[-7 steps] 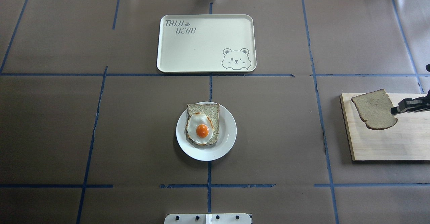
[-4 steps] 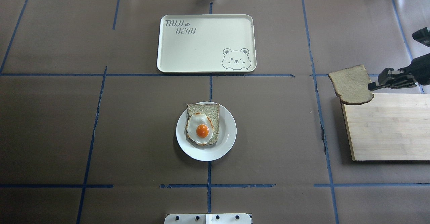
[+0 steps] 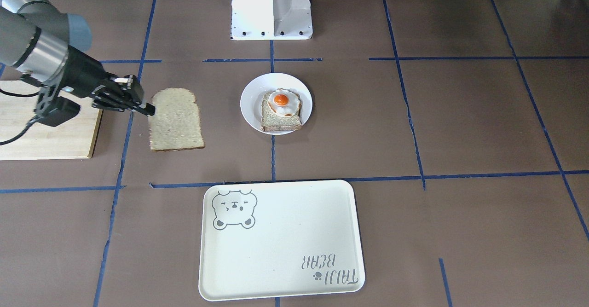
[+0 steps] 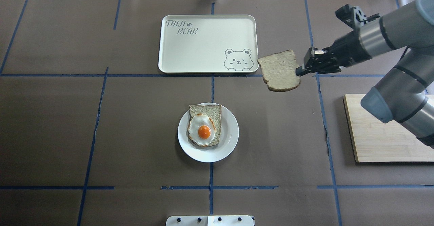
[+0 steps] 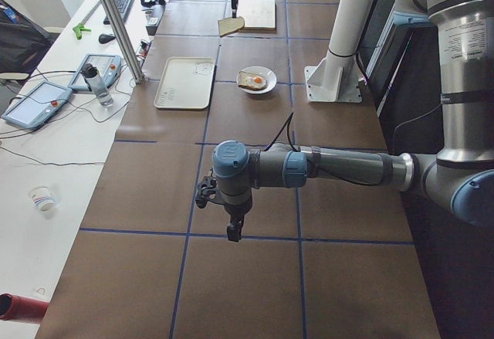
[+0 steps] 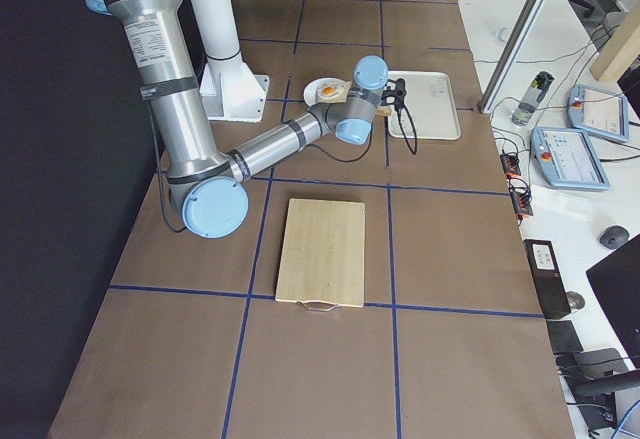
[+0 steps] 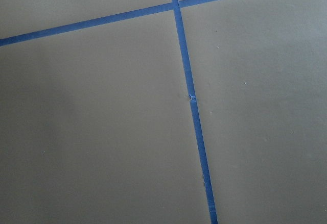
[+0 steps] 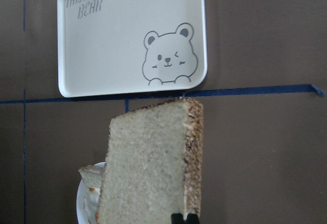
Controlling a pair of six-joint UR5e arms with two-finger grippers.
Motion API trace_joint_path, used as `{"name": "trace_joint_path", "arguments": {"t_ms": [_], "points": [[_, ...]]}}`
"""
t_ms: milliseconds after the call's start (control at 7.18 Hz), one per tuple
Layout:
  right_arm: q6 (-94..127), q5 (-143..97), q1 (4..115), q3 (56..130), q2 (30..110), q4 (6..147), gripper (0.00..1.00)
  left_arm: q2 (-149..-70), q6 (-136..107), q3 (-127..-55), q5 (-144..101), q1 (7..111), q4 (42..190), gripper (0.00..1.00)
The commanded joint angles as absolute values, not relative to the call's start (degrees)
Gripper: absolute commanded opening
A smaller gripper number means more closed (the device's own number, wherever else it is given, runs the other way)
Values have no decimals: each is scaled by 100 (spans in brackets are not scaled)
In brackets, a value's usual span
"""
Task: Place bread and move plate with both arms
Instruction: 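Lift the bread slice and carry it over the plate with the right gripper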
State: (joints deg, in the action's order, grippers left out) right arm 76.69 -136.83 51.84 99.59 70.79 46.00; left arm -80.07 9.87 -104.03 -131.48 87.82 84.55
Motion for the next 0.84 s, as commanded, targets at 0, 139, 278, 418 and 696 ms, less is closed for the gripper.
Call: {"name": "trace_joint_path", "arguments": {"t_ms": [0,139,278,418,696], "points": [[8250,-12305,4110,9932,6410,4588,0,-8016,984,-10406,-13148,8780,8455,100],[8262,-11687,3643,9914,6294,4570,0,-8024,984,-10406,-13148,8772,8464,100],[8262,-11098,3273,9905,6267,4536,0,-8024,984,-10406,-13148,8771,8464,100],[8418,-10657,2956,9897,6258,4526,0,-8024,984,-10406,-13148,8771,8455,100],[8613,-9933,2428,9740,6284,4509,0,-8024,984,-10406,-13148,8771,8455,100]]}}
